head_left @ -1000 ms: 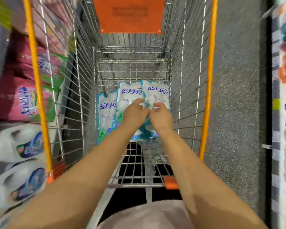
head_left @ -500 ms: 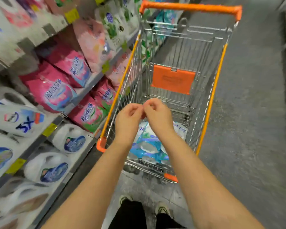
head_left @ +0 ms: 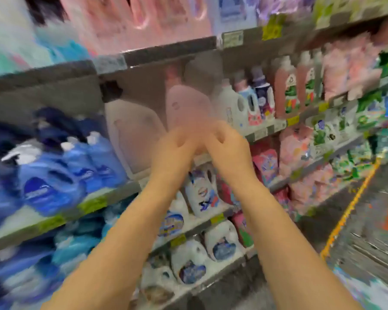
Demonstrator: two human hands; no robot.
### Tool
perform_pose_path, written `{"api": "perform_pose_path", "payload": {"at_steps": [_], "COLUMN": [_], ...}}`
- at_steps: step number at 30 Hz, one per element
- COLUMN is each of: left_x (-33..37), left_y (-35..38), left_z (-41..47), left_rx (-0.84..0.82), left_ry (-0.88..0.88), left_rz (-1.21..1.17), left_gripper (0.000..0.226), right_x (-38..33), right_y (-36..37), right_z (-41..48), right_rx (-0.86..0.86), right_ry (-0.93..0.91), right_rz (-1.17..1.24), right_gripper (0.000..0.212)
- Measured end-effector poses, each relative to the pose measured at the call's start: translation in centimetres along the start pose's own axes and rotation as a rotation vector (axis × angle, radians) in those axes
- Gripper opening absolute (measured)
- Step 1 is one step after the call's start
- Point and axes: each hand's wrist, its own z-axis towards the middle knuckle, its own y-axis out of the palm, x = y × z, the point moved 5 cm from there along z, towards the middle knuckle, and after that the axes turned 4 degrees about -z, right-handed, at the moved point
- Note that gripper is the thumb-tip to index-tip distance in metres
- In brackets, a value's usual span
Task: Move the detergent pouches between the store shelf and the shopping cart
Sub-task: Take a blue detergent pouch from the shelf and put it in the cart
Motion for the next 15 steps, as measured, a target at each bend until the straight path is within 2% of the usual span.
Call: {"api": "perform_pose_path", "payload": {"at_steps": [5, 9, 12, 15], "left_x": [1.3, 1.6, 2.1, 2.7], "left_y": [-13.3, -21.0, -25.5, -28.7], "left_z": [3.8, 7.1, 10.0, 12.8], "left_rx": [0.147, 0.233, 0.252, 0.23], "left_ry": [0.129, 0.159, 0.156, 0.151], "left_rz": [0.219, 0.368, 0.37, 0.489], "left_gripper": [0.023, 0.018, 0.015, 0.013], "right_x": [-8.5, -13.9, -17.0, -18.5], "right_y": [10.9, 16.9, 20.4, 23.1], "right_z": [2.8, 5.6, 8.4, 12.2], "right_rx": [-0.099, -0.169, -0.261, -0.381], "right_ry": [-0.128, -0.221, -0.287, -0.323], "right_rz": [0.214, 0.255, 0.294, 0.267], "right_gripper": [0.007, 0.008, 0.011, 0.013]}}
